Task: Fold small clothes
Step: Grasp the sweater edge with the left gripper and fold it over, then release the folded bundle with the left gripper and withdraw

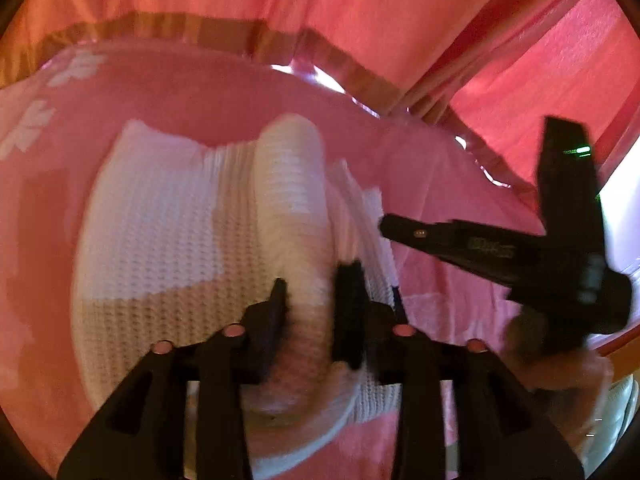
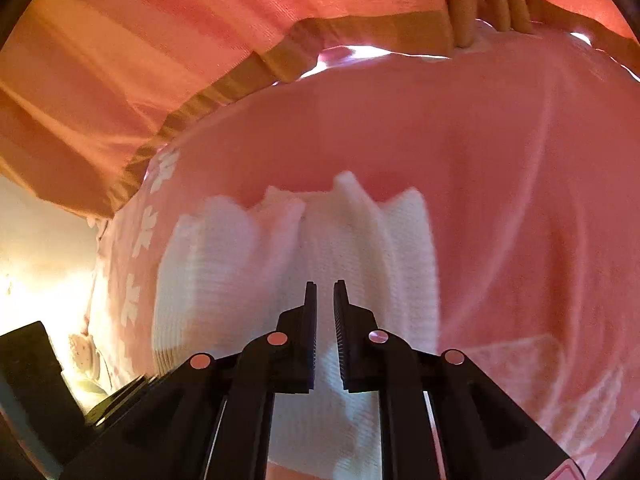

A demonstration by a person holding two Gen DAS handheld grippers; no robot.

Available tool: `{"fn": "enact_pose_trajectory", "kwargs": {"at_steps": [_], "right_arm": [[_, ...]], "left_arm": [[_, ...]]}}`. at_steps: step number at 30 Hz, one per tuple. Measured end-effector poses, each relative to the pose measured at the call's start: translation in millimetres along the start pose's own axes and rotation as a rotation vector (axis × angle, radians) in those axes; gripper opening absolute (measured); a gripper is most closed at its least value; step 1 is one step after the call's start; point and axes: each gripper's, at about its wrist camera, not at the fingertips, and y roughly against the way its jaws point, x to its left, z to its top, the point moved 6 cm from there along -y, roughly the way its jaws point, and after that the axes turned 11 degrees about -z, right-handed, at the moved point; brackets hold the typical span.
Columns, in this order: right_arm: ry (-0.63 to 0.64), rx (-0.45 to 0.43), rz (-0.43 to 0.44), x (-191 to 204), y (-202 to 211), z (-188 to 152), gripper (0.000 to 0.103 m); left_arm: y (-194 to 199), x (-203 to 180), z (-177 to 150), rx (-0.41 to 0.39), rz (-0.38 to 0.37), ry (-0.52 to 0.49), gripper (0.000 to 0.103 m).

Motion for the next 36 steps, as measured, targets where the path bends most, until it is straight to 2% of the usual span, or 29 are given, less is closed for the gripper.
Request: {"fn": "enact_pose_trajectory", "kwargs": {"at_steps": [1, 2, 3, 4, 5, 6, 7, 8, 10, 15, 17, 18, 19, 20, 22, 24, 26, 27, 28, 29, 31, 33, 34, 35, 36], "right_arm": [[0.008, 0.004, -0.003, -2.4, -1.2, -1.3, 0.016], [0.013, 0.006, -0.003, -3.5, -0.4, -0.7, 0.018], [0.017, 0.006, -0.003, -4.1, 0.4, -1.6, 0.026], [0.020, 0.005, -0.003, -9.1, 0.6, -3.0, 0.034], [0.028, 0.002, 0.003, -10.5, 4.6, -2.6, 0.037], [0.037, 0.002, 0.015, -12.3, 7.1, -1.6, 0.040], [0.047, 0.000, 0.033, -7.0, 8.3, -4.3, 0.046], [0.058, -0.003, 0.050, -2.1, 10.9, -6.2, 0.050], [0.078, -0.002, 0.073, 8.9, 10.3, -10.3, 0.062], [0.126, 0.103, 0.091, 40.8, -22.4, -31.3, 0.062], [0.134, 0.141, 0.062, 48.0, -40.3, -37.7, 0.063], [0.138, 0.139, 0.048, 51.1, -45.5, -39.2, 0.060], [0.143, 0.127, 0.038, 54.0, -46.8, -38.9, 0.030], [0.140, 0.112, 0.047, 58.0, -43.5, -36.4, 0.018], [0.124, 0.051, 0.080, 63.7, -24.2, -26.2, 0.015], [0.136, -0.061, 0.109, 69.8, 14.9, -11.9, 0.015], [0.127, -0.108, 0.128, 63.5, 36.3, -4.5, 0.015], [0.122, -0.114, 0.066, 49.9, 34.1, -2.4, 0.016], [0.114, -0.104, 0.024, 40.9, 27.0, -2.3, 0.018], [0.091, -0.055, -0.047, 23.2, 6.6, -4.7, 0.018], [0.034, 0.052, -0.121, -1.9, -31.2, -12.9, 0.020], [-0.010, 0.073, -0.056, -13.2, -40.0, -15.0, 0.021], [-0.023, 0.064, -0.029, -12.9, -27.6, -14.1, 0.027], [-0.023, 0.038, -0.013, -11.0, -13.5, -13.9, 0.029], [-0.002, -0.008, 0.004, -7.4, 6.7, -15.9, 0.033]], "left_arm": [[-1.8, 0.5, -5.1, -0.003, -0.017, -0.003, 0.048], [0.4, -0.1, -8.5, -0.003, -0.033, -0.016, 0.061], [5.8, -3.1, -12.8, -0.005, -0.044, -0.040, 0.068], [14.4, -5.5, -17.1, -0.013, -0.050, -0.077, 0.077], [29.7, -8.7, -22.4, -0.039, -0.053, -0.142, 0.080], [43.7, -9.4, -27.7, -0.061, -0.049, -0.202, 0.088], [54.5, -9.1, -31.3, -0.073, -0.044, -0.245, 0.092], [69.8, -6.5, -41.7, -0.090, -0.040, -0.321, 0.093], [83.8, 3.8, -59.3, -0.091, -0.017, -0.403, 0.094], [88.2, 32.1, -99.1, -0.034, 0.039, -0.420, 0.094], [86.1, 32.7, -107.8, -0.015, 0.044, -0.444, 0.094], [85.9, 31.8, -109.4, -0.019, 0.055, -0.465, 0.094], [85.2, 32.2, -109.3, -0.025, 0.073, -0.485, 0.094], [84.4, 33.2, -109.2, -0.026, 0.085, -0.497, 0.094], [86.4, 36.1, -107.4, -0.035, 0.095, -0.487, 0.094], [93.1, 36.9, -104.2, -0.056, 0.083, -0.462, 0.094], [96.8, 37.8, -95.9, -0.081, 0.069, -0.430, 0.094], [95.5, 39.4, -93.0, -0.084, 0.064, -0.415, 0.094], [95.5, 40.1, -91.2, -0.087, 0.061, -0.398, 0.094], [93.0, 41.0, -88.5, -0.086, 0.058, -0.380, 0.094], [85.8, 42.2, -87.0, -0.074, 0.054, -0.358, 0.094], [77.4, 43.3, -85.0, -0.055, 0.047, -0.331, 0.094], [75.5, 43.5, -84.1, -0.051, 0.040, -0.317, 0.094], [74.4, 43.9, -82.8, -0.048, 0.026, -0.298, 0.094], [74.4, 44.6, -82.3, -0.048, 0.015, -0.281, 0.094]]}}
